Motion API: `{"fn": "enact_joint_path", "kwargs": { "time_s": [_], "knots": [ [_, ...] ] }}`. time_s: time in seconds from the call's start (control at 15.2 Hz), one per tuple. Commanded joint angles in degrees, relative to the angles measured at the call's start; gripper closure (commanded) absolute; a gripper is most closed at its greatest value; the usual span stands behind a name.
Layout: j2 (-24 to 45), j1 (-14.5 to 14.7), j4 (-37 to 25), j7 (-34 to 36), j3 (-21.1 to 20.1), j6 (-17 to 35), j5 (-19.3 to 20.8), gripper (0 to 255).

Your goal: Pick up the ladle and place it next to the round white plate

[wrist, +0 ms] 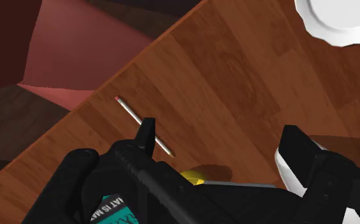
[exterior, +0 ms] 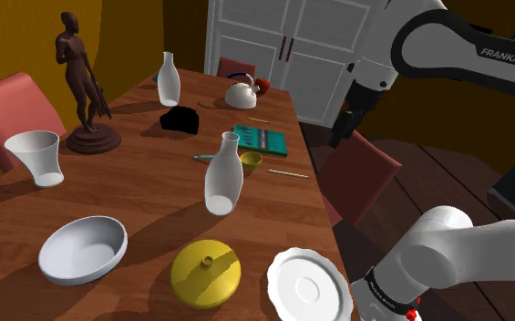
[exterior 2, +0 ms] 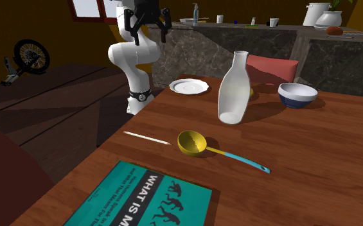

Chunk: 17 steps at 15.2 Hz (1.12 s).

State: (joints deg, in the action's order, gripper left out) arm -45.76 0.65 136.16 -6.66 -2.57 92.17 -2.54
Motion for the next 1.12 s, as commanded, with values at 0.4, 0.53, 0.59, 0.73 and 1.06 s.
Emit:
{"fn": "enact_joint_path", "kwargs": {
  "time_s": [0.4, 0.53, 0.59, 0.73, 1.06],
  "knots": [
    [13.8, 1.7, -3.9, -8.0, 2.3, 7.7, 0.4, 0],
    [18.5, 2.4, -5.9, -10.5, 2.8, 9.7, 0.3, 0],
    [20.9, 2.7, -7.0, -11.8, 3.1, 10.6, 0.3, 0],
    [25.7, 3.3, -9.4, -14.3, 3.5, 12.2, 0.0, 0],
    [37.7, 4.5, -16.7, -20.4, 3.8, 14.9, -0.8, 0]
  ]
}}
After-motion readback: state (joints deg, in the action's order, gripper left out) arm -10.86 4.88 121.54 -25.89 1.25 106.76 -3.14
